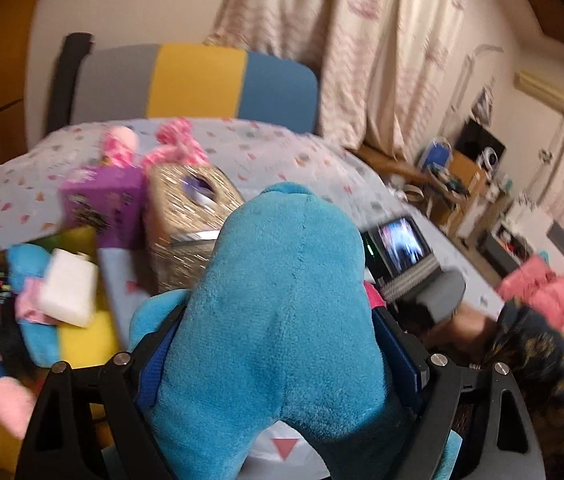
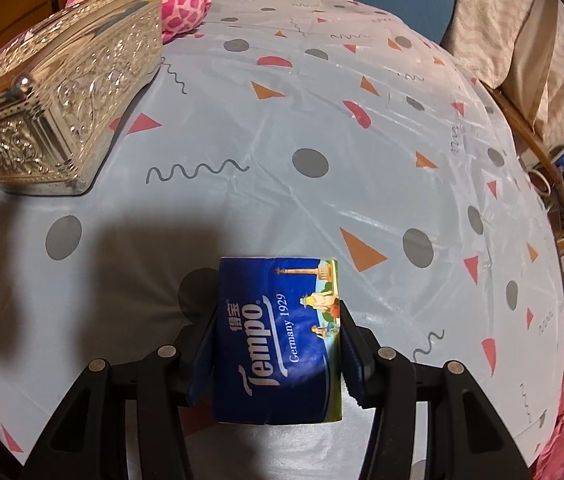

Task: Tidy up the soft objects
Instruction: 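Carry the plush toy into the gold tray and release it with the left tool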

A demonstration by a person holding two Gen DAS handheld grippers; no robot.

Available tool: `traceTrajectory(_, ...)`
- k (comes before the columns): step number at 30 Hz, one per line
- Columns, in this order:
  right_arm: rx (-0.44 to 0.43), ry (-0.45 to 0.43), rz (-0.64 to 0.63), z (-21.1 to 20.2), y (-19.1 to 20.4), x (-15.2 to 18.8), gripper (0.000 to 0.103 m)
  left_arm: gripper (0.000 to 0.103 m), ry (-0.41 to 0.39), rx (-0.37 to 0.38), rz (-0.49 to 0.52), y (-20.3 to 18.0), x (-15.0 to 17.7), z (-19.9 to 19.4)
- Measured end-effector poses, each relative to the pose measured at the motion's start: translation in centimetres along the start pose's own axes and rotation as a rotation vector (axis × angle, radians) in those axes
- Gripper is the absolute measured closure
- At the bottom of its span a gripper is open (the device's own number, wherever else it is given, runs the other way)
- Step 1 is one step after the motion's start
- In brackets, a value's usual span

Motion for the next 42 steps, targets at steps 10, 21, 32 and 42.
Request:
traceTrajectory(10, 0.023, -0.006, -0.027, -0.6, 0.6, 0.1, 0.05, 0.014, -0.079, -0.259, -0.233, 14.3, -1.3, -5.7)
traceTrajectory(21, 0.048, -0.011, -0.049, -0.9, 1.2, 0.4, 0.05, 0.014, 0.047, -0.451, -0.481, 27.8, 5.0, -4.6)
traceTrajectory(32, 0.062, -0.013, -0.061, -1.1, 1.3, 0.4, 0.05, 0.009, 0.108, -0.479, -0.414, 28.8, 7.1, -2.9)
traceTrajectory(42, 0.078, -0.014, -0.079, -1.3, 1.5, 0.5, 0.05, 0.033, 0.028, -0.533, -0.417, 28.5, 6.1, -8.1)
Point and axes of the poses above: each gripper's, at about its wrist camera, not at the fingertips, and z roughly the way its jaws point, y to its left, x to its underside, the point moved 5 cm from there along z, roughly the way its jaws point, and after that the axes turned 9 degrees about -x, right-handed, at the moved point
